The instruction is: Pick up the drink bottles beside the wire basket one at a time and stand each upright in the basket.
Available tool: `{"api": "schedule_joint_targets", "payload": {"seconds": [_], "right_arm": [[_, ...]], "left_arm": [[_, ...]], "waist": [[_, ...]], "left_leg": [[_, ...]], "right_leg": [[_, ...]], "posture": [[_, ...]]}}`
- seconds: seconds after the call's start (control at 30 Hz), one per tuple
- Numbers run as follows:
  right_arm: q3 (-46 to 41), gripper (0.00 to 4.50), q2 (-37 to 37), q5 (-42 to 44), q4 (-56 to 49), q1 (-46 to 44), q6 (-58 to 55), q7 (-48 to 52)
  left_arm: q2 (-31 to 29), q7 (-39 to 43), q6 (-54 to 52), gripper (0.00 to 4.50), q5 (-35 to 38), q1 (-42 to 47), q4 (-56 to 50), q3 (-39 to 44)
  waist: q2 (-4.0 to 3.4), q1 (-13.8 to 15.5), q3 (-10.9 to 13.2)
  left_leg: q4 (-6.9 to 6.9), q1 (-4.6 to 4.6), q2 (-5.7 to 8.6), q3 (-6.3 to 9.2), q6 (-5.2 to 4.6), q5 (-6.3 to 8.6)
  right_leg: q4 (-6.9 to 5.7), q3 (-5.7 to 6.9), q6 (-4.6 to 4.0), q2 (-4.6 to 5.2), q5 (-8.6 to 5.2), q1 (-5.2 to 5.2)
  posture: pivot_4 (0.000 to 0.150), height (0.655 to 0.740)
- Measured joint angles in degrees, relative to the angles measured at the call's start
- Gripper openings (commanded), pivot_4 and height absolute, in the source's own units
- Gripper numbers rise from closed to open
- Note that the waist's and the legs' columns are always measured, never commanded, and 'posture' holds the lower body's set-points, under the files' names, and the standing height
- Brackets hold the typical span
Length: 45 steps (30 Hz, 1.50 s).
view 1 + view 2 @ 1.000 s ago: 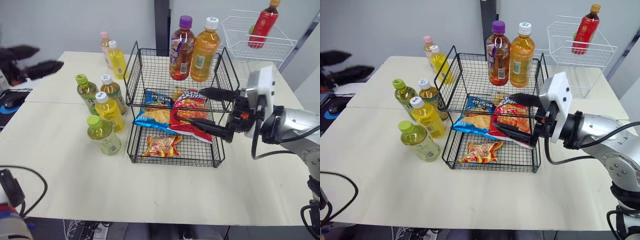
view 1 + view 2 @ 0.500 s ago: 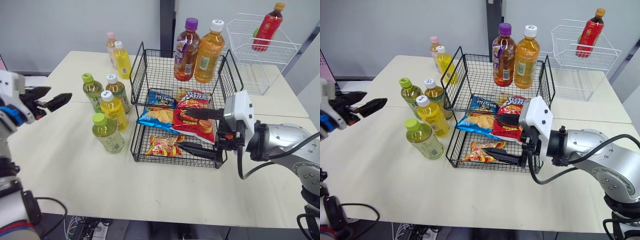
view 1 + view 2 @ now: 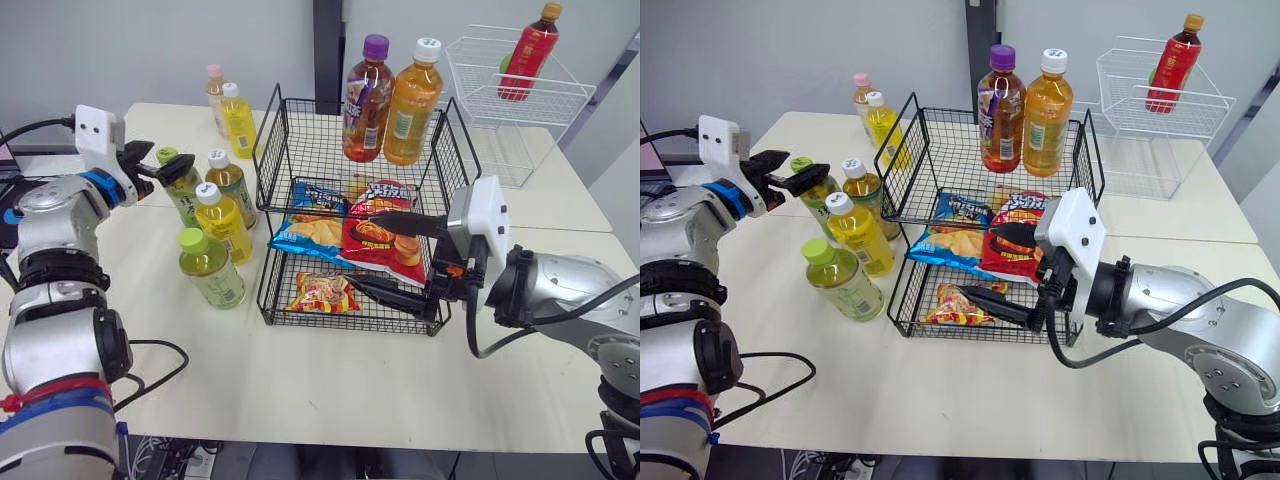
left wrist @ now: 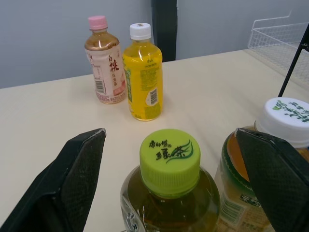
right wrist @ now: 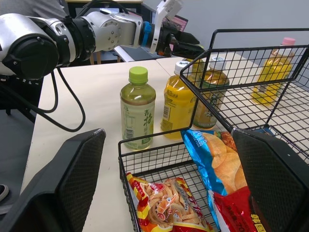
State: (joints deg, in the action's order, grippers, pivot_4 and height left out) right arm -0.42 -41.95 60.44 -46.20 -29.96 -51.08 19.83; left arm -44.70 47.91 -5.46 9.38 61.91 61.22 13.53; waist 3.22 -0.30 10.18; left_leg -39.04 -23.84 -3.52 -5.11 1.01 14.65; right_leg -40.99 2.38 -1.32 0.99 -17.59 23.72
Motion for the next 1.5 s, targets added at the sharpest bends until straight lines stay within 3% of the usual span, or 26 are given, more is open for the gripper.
{"api": "schedule_joint_targets", "payload": {"seconds": [0.17,0.33,0.37,0.8,1.0,1.23,1.5], "right_arm": [[-0.5,4.50,0.0,1.6,-0.5,0.2,0.0,-1.4],[-0.5,4.50,-0.1,1.6,-0.8,0.3,0.0,-2.4],[-0.5,4.50,-0.1,1.6,-0.8,0.3,0.0,-2.5],[-0.5,4.50,0.1,1.6,-0.8,0.3,0.6,-2.9],[-2.4,4.50,-0.4,1.6,-0.7,0.4,0.7,-2.7],[-8.0,4.50,-3.6,3.8,0.4,2.2,1.1,-0.4],[-9.5,4.50,-4.5,4.3,0.4,3.0,1.7,-0.1]], "left_arm": [[0.6,-0.8,1.6,3.02,-0.7,1.7,2.7,-0.5],[0.6,-0.7,1.8,1.42,-0.7,1.8,3.7,-0.5],[0.6,-0.7,1.8,1.28,-0.7,1.8,3.8,-0.5],[-0.5,2.8,-1.3,1.29,-0.4,1.8,2.1,-0.3],[-4.3,8.7,-9.7,1.29,-0.3,3.3,-7.8,-1.9],[-7.3,13.0,-20.0,1.29,-0.5,15.2,-14.4,-5.4],[-3.2,17.0,-21.7,1.29,-1.5,32.2,-9.5,-10.5]], "waist": [[0.00,0.0,0.0],[0.00,0.0,0.0],[0.00,0.0,0.0],[0.01,0.0,0.0],[0.07,0.0,0.0],[0.08,0.3,0.0],[0.06,0.1,0.1]], "left_leg": [[0.00,0.00,0.00,0.00,0.00,0.00],[0.00,0.00,0.00,0.00,0.02,-0.02],[0.00,0.00,0.00,0.00,0.02,-0.02],[0.00,-0.05,0.00,0.02,0.07,-0.04],[0.00,-0.13,-0.01,0.02,0.18,-0.11],[-0.01,-0.11,0.04,0.06,0.13,-0.09],[0.00,-0.11,0.04,0.03,0.14,-0.09]], "right_leg": [[0.00,0.00,0.00,0.00,0.00,0.00],[0.00,0.00,0.00,0.00,0.00,0.00],[0.00,0.00,0.00,0.00,0.00,0.00],[0.02,0.02,0.00,0.00,0.00,0.01],[0.06,0.02,0.00,-0.01,0.00,0.07],[0.09,0.03,0.01,-0.01,-0.01,0.02],[0.09,-0.01,0.02,-0.05,-0.02,0.05]], "posture": [[0.150,0.7400],[0.150,0.7400],[0.150,0.7400],[0.150,0.7400],[0.150,0.7400],[0.150,0.7400],[0.150,0.7400]]}}
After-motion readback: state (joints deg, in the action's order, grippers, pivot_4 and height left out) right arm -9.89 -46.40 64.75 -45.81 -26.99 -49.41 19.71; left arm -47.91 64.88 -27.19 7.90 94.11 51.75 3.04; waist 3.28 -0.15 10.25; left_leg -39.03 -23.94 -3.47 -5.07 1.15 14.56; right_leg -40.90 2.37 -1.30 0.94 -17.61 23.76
